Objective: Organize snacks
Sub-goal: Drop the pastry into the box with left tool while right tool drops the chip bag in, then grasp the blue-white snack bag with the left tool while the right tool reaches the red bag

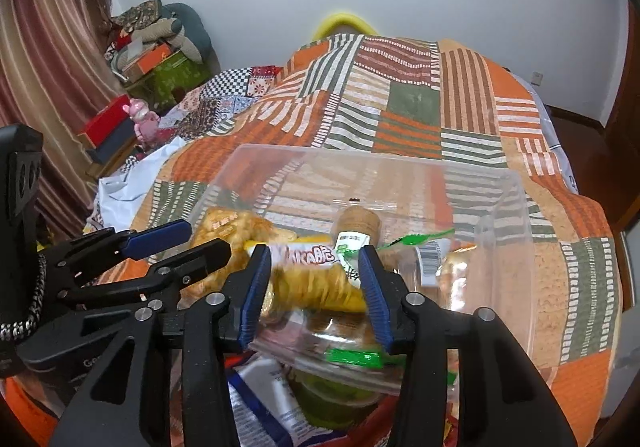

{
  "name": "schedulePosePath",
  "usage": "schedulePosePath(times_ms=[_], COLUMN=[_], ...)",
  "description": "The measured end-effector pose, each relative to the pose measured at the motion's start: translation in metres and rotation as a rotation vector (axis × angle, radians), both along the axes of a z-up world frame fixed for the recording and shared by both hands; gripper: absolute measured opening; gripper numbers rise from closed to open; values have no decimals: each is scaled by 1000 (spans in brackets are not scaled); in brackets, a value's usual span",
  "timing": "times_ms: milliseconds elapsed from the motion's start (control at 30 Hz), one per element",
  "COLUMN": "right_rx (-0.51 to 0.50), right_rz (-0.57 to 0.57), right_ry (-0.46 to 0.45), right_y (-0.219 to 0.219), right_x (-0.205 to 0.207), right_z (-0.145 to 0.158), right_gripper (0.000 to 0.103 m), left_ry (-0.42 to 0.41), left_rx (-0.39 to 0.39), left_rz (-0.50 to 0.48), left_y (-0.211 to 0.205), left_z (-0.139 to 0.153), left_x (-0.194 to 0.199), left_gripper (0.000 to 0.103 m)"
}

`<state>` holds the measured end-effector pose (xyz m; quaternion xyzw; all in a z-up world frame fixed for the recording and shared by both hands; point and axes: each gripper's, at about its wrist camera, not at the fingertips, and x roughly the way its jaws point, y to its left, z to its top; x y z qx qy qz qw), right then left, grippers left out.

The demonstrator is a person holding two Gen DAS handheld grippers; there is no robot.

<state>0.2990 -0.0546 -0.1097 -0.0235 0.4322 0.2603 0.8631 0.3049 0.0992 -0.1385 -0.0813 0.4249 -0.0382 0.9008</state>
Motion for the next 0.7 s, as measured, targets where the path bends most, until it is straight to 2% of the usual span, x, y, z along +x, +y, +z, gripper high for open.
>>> schedulePosePath(times_ms=[200, 233, 367, 433, 700], right_rx=[16, 21, 26, 21, -22], right_rz=[13, 14, 13, 3, -34], right_ry=[-49, -57, -88, -108, -135], right_y=[-14, -18, -34, -44, -78], right_x=[-19, -23, -38, -47, -67], right_z=[21, 25, 37, 41, 38], right_gripper=[54, 56, 63, 70, 82], left_ry=[-34, -40, -55, -54, -29], left_rx=[24, 24, 16, 11, 10], left_rz=[-27, -33, -33, -31, -63], left_y=[-9, -11, -16, -20, -39], left_z=[19, 23, 33, 37, 34], left_x=[-19, -24, -41, -49, -70], left_gripper=[46, 49, 72, 76, 82])
